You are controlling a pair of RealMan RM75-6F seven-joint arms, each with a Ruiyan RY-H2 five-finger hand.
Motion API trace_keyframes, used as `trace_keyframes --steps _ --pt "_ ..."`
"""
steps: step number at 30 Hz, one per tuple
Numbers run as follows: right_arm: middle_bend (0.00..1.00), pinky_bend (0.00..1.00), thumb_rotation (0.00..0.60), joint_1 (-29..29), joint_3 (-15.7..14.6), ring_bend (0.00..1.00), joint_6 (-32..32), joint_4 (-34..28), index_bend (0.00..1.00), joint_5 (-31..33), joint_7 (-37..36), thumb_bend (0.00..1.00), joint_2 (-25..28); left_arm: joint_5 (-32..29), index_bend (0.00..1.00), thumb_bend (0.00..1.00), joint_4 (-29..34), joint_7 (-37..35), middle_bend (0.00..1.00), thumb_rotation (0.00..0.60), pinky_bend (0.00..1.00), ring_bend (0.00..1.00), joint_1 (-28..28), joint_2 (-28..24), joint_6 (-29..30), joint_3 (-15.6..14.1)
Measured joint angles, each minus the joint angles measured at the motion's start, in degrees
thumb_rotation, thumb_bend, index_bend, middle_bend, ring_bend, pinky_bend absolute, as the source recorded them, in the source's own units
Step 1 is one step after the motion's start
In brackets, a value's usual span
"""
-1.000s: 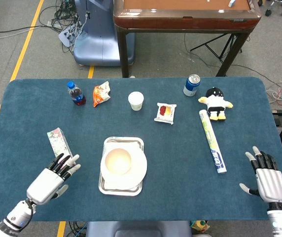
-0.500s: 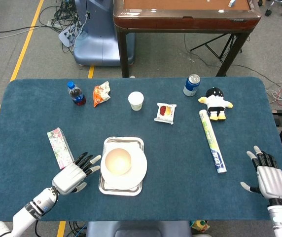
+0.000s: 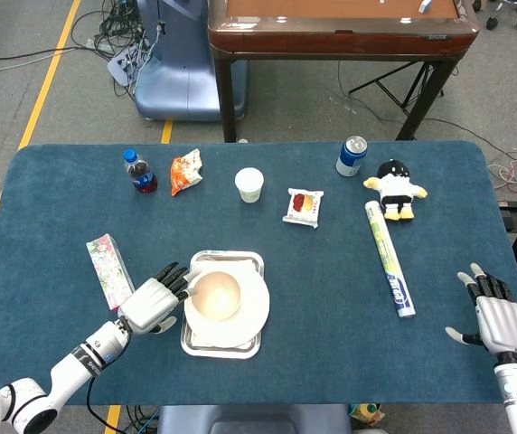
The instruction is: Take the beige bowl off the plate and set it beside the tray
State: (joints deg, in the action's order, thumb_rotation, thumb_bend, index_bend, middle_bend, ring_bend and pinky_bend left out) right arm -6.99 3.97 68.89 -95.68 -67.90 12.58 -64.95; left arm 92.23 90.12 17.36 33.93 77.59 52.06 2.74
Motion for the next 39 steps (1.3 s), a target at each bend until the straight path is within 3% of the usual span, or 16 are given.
trace_keyframes --steps 21,26,32,39 --pt "0.0 0.0 0.6 0.7 -1.6 0.0 2.6 -1.0 0.0 -3.7 -2.1 0.21 1.3 -1.6 0.3 0.32 2.0 6.1 0.0 0.6 0.0 0.0 -0.3 5.9 2.6 -3.1" --pt "0.0 0.0 0.6 0.6 -1.7 0.0 2.2 -0.8 0.0 -3.4 -2.4 0.21 1.3 0.8 0.39 0.32 0.7 2.5 0.0 0.6 0.0 0.0 0.2 6.9 4.1 -3.3" --pt "0.0 0.0 0.6 0.3 -1.6 0.0 1.9 -0.6 0.0 -3.0 -2.6 0.21 1.3 5.5 0.43 0.32 -5.2 -4.6 0.0 0.6 0.0 0.0 1.3 9.5 7.9 -3.8" --pt "0.0 0.0 0.6 0.4 -1.3 0.0 2.1 -0.6 0.0 -2.6 -3.2 0.21 1.6 5.8 0.45 0.32 -9.2 -7.4 0.0 0.6 0.0 0.0 2.0 11.5 9.1 -4.0"
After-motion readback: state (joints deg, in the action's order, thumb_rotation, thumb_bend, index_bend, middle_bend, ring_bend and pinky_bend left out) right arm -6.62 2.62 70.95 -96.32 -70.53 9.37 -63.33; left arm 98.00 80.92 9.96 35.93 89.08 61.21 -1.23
